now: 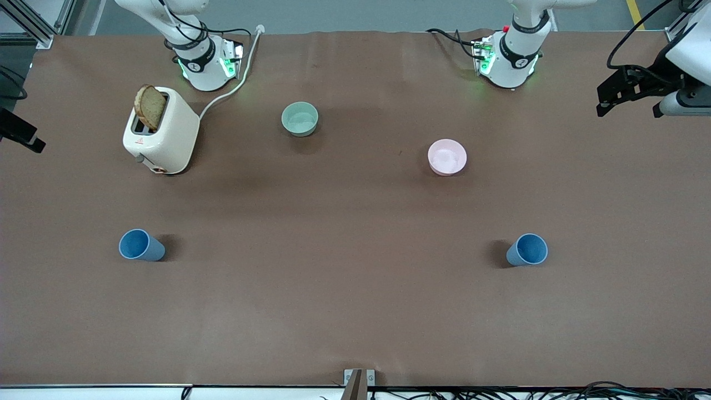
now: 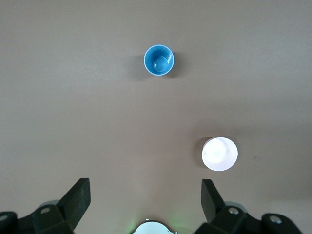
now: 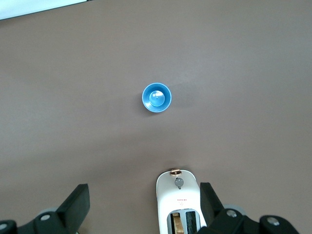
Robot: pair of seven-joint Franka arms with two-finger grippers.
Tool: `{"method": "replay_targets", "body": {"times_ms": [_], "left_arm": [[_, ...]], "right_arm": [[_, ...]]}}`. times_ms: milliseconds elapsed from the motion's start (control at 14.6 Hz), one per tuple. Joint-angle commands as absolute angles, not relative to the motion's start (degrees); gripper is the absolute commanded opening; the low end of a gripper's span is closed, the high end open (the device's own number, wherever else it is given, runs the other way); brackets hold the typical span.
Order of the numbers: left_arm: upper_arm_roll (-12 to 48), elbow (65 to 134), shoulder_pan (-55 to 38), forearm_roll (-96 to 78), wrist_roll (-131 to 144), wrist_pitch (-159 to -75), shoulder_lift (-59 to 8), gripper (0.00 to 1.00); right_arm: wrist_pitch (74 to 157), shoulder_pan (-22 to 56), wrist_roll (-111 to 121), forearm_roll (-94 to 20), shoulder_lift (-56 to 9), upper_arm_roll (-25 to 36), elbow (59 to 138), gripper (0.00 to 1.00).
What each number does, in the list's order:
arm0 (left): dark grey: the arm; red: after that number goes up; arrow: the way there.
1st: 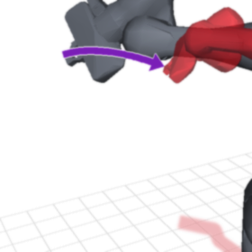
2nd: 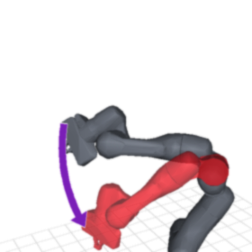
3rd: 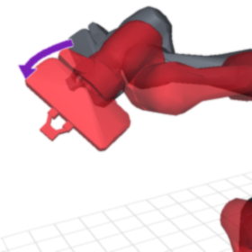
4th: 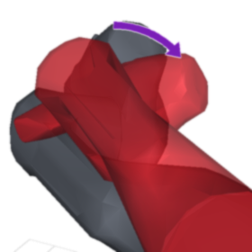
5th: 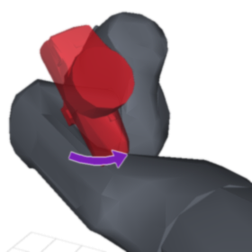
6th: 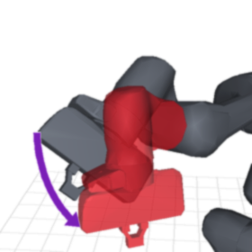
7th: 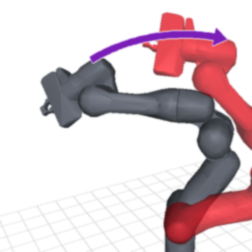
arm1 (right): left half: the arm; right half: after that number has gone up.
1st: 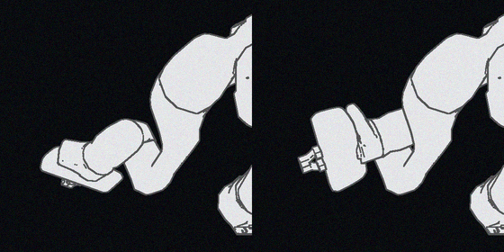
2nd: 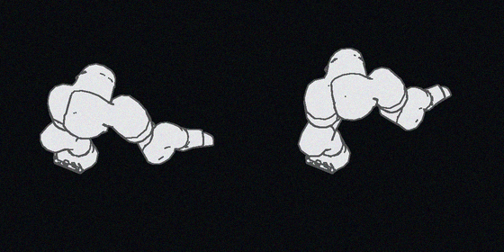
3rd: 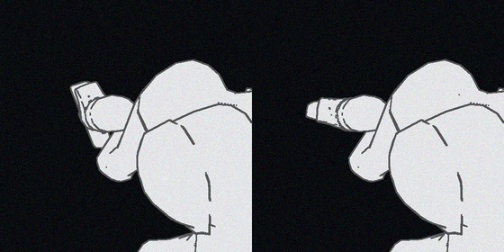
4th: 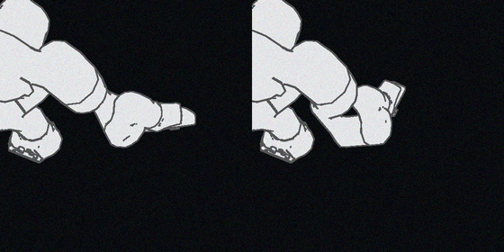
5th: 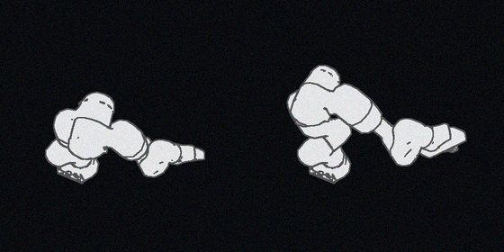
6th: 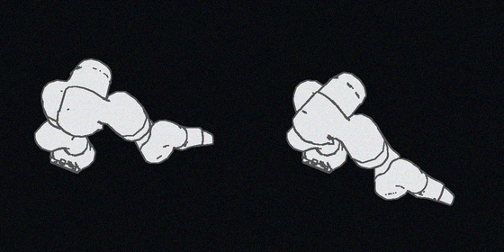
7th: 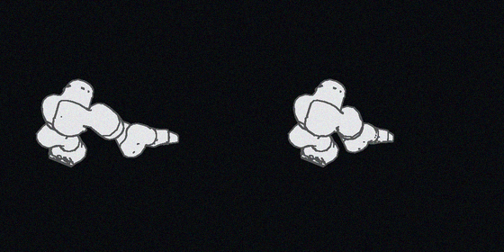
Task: Stack blue cups with both arms
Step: 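Reach the right gripper and the left gripper toward the two blue cups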
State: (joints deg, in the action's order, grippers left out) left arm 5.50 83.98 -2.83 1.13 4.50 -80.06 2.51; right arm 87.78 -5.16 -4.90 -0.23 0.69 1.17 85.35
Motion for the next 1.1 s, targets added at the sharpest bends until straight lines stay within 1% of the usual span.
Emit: {"method": "replay_targets", "body": {"times_ms": [0, 137, 275, 412, 549, 686, 755, 892, 1029], "left_arm": [[5.7, 82.2, -2.5, 1.4, 3.7, -79.1, 1.8, 1.00], [5.7, 82.1, -2.2, 1.6, 3.8, -79.2, 1.3, 1.00], [4.9, 81.0, -1.8, 2.0, 3.3, -81.1, -2.5, 1.00], [4.3, 81.3, -1.1, 2.3, 3.3, -85.5, -5.3, 1.00], [4.3, 83.4, -1.1, 2.2, 3.8, -90.9, -8.9, 1.00], [4.2, 86.4, -0.9, 2.3, 4.1, -96.3, -12.3, 1.00], [4.2, 88.6, -0.1, 2.3, 4.1, -100.6, -13.8, 1.00], [4.3, 93.2, 0.5, 2.3, 4.1, -108.3, -16.2, 1.00], [4.3, 97.5, 0.5, 2.3, 4.2, -114.3, -18.2, 1.00]], "right_arm": [[87.0, -4.9, -4.3, -0.4, 1.0, 1.1, 85.2, 1.00], [86.6, -4.8, -4.3, -0.4, 1.0, 1.1, 85.2, 1.00], [86.6, -4.8, -4.3, -0.5, 1.0, 1.1, 85.2, 1.00], [86.6, -4.8, -4.4, -0.5, 1.0, 1.1, 85.3, 1.00], [86.6, -4.8, -4.3, -0.5, 0.9, 1.1, 85.3, 1.00], [87.3, -5.3, -3.3, -0.6, -3.2, 1.2, 85.3, 1.00], [88.1, -5.4, -1.4, -0.5, -5.0, 1.3, 85.3, 1.00], [93.7, -6.1, 4.1, -0.6, -10.3, 2.3, 86.0, 1.00], [100.1, -6.1, 8.1, -0.6, -15.6, 3.3, 87.3, 1.00]]}}
